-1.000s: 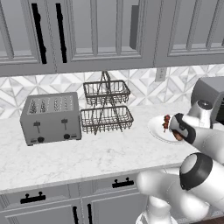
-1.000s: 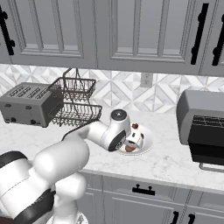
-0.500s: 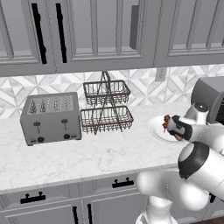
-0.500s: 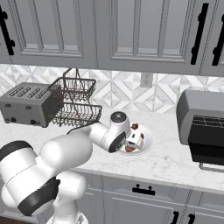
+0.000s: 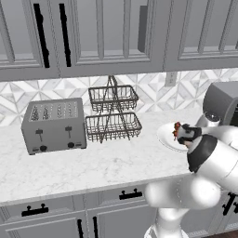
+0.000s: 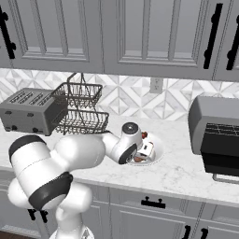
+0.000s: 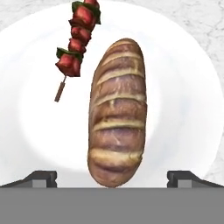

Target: Pick up the kebab skewer and baguette bread, and place them inside the toaster oven. Close the toaster oven door and start by setting the timer.

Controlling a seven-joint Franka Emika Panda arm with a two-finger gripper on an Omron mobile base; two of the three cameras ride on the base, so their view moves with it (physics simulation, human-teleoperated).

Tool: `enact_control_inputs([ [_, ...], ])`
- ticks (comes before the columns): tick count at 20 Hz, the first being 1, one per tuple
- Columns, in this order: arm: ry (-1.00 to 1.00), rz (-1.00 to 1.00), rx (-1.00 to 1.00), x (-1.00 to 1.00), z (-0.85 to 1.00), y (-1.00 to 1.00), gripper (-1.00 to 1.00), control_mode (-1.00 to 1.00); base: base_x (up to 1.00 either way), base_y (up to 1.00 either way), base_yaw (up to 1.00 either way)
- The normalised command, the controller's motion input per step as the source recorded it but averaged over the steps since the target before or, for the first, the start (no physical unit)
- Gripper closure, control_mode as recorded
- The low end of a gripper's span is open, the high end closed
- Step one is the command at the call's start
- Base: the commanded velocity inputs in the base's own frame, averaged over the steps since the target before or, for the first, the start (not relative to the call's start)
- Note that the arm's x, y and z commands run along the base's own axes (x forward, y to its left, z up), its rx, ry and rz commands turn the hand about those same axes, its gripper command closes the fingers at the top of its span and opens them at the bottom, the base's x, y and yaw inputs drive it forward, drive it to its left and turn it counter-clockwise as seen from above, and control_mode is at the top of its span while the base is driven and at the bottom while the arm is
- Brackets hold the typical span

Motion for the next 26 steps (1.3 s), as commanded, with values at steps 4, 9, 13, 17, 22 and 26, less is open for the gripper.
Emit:
enact_control_inputs([
  [4,0.00,0.00,0.00,0.20,-0.21,-0.03,-1.00,-1.00,0.00,0.00,0.00],
  [9,0.00,0.00,0.00,0.16,-0.23,-0.11,-1.00,-1.00,0.00,0.00,0.00],
  [13,0.00,0.00,0.00,0.14,-0.20,-0.03,-1.00,-1.00,0.00,0.00,0.00],
  [17,0.00,0.00,0.00,0.05,-0.13,0.00,1.00,-1.00,0.00,0.00,0.00],
  [22,0.00,0.00,0.00,0.00,0.00,-0.02,1.00,-1.00,0.00,0.00,0.00],
  [26,0.00,0.00,0.00,-0.02,0.42,-0.04,1.00,-1.00,0.00,0.00,0.00],
])
